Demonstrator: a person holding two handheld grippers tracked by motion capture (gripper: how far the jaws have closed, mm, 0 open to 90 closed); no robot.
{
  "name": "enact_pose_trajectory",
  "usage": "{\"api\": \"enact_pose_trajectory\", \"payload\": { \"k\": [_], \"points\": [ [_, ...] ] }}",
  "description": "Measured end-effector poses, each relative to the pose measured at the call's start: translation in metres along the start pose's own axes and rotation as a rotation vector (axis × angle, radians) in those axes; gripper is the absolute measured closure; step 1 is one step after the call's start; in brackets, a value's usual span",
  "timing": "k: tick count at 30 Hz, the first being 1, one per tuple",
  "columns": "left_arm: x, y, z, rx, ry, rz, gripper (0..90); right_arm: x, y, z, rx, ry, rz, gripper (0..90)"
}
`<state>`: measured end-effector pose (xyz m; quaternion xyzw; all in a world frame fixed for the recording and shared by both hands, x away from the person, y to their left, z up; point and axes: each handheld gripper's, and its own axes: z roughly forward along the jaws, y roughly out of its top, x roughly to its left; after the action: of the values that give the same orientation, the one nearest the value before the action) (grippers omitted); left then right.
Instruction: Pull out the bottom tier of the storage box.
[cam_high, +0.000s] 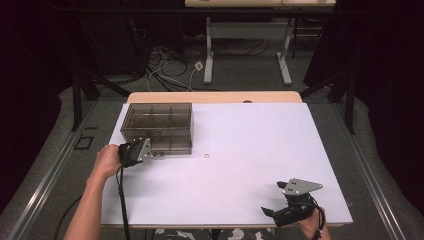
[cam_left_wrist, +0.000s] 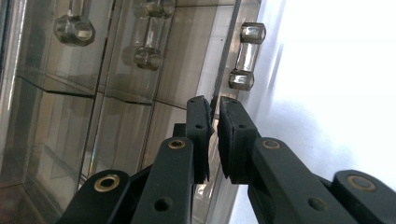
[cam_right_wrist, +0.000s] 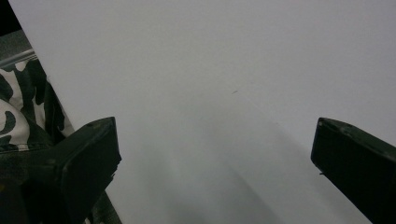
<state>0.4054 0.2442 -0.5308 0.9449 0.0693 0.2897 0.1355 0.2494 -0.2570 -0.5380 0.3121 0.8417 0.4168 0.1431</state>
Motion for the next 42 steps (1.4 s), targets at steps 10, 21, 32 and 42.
{"api": "enact_pose_trajectory", "payload": {
  "k": [10,21,32,42],
  "points": [
    [-0.0001,-0.0026,-0.0038,-0.008,-0.035,0.02,83.5,0.0004,-0.0003,-0.0005,0.0,-0.002,-0.005,0.5],
    [-0.0006,-0.0045,-0.0063,-0.012,-0.058,0.03,83.9,-0.0003,-0.0005,-0.0002,0.001,-0.003,0.001,0.5],
    [-0.001,-0.006,-0.0078,-0.02,-0.08,0.031,84.3,-0.0002,-0.0007,-0.0003,0.002,-0.002,0.003,0.5],
    [-0.0009,-0.0078,-0.0099,-0.032,-0.103,0.034,84.6,-0.0008,-0.001,-0.0002,0.0,-0.003,0.003,0.5]
  ]
}}
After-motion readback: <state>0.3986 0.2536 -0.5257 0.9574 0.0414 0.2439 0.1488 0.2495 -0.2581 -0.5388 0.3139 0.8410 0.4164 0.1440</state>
